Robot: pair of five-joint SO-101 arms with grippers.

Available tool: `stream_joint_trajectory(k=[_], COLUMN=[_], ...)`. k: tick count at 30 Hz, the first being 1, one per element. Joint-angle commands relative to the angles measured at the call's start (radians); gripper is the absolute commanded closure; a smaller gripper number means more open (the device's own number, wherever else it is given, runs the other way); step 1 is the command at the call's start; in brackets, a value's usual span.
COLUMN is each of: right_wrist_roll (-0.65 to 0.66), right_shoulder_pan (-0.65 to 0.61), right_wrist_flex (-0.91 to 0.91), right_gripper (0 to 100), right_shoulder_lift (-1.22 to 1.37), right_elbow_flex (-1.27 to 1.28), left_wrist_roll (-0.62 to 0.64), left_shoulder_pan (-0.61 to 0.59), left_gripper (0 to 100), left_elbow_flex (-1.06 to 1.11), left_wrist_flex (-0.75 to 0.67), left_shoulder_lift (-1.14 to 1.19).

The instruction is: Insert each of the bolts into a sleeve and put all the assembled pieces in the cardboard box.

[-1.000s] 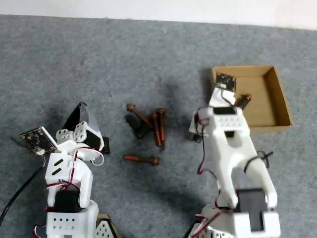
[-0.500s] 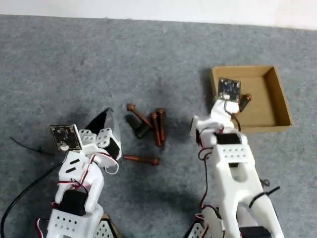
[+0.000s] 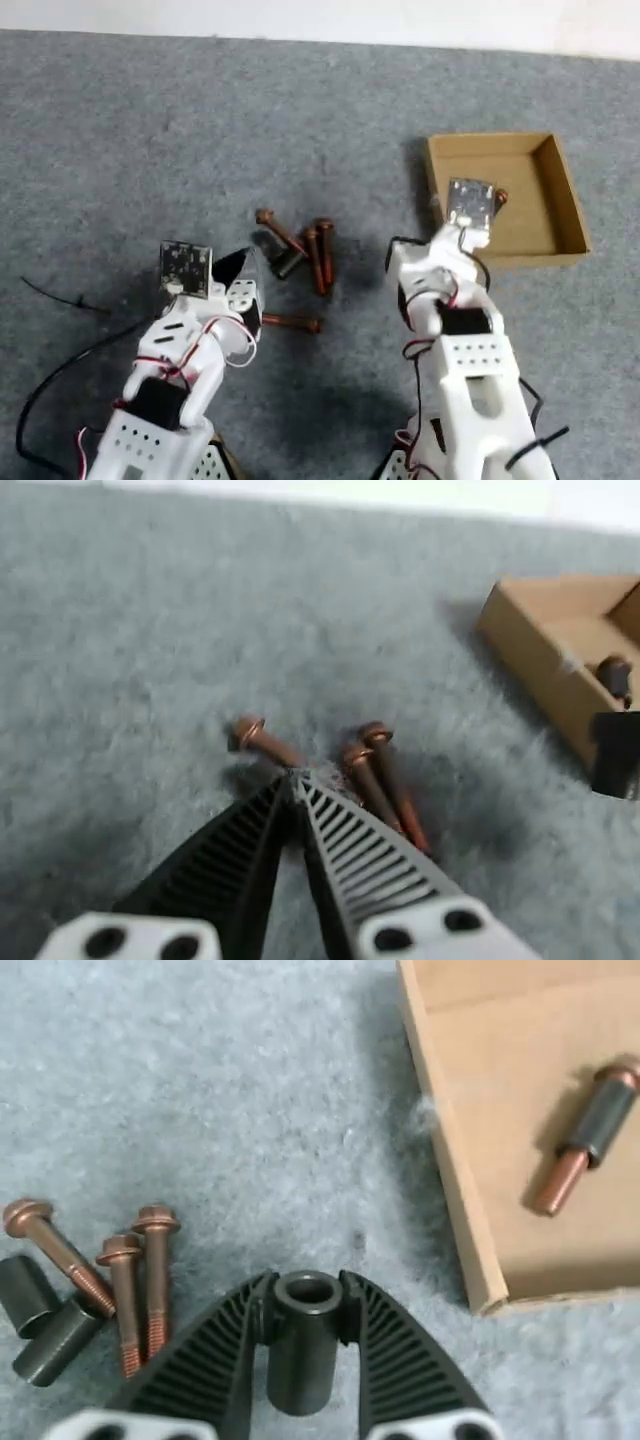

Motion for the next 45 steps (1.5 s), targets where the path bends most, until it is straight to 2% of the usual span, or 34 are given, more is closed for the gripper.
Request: stream_joint_trajectory(k=[1,4,7,11,15,18,24,27,32,38,45], right_wrist_roll=[0.048,0.049,0.049,0.052,0.052,0.054,0.054,0.054,0.054,0.054,0.054], right_shoulder_pan=[0.012,0.012,0.002,-0.012,-0.012,-0.012,-0.008,-0.008,-0.007,-0.007,-0.007], right_wrist_flex=[-0.085,-0.091,-0.091,-0.093,-0.093,-0.093,-0.093,-0.093,-0.093,-0.093,-0.093], right_gripper=[99.4,99.4,99.4,99.4,99.4,99.4,99.4,99.4,99.4,99.4,99.4], right_shoulder_lift=[-0.091,-0.134,-0.148,-0.148,-0.148,-0.148,-0.148,-0.148,-0.148,-0.148,-0.148], right_elbow_flex=[0.044,0.074,0.082,0.082,0.082,0.082,0.082,0.082,0.082,0.082,0.082], left_wrist_roll=[-0.008,-0.008,-0.032,-0.18,-0.253,-0.347,-0.577,-0.72,-0.829,-0.934,-0.985], left_shoulder_pan=[0.005,0.004,0.008,0.012,0.012,0.019,0.237,0.286,0.257,0.242,0.239], left_gripper=[99,99,99,99,99,99,94,91,90,89,89], left_elbow_flex=[-0.108,-0.154,-0.254,-0.407,-0.549,-0.607,-0.619,-0.619,-0.582,-0.532,-0.522], left_wrist_flex=[-0.12,-0.232,-0.244,-0.149,-0.023,0.089,0.284,0.328,0.328,0.264,0.213], left_shoulder_lift=[0.266,0.484,0.687,0.92,1.053,1.05,0.995,0.992,0.992,0.993,0.995])
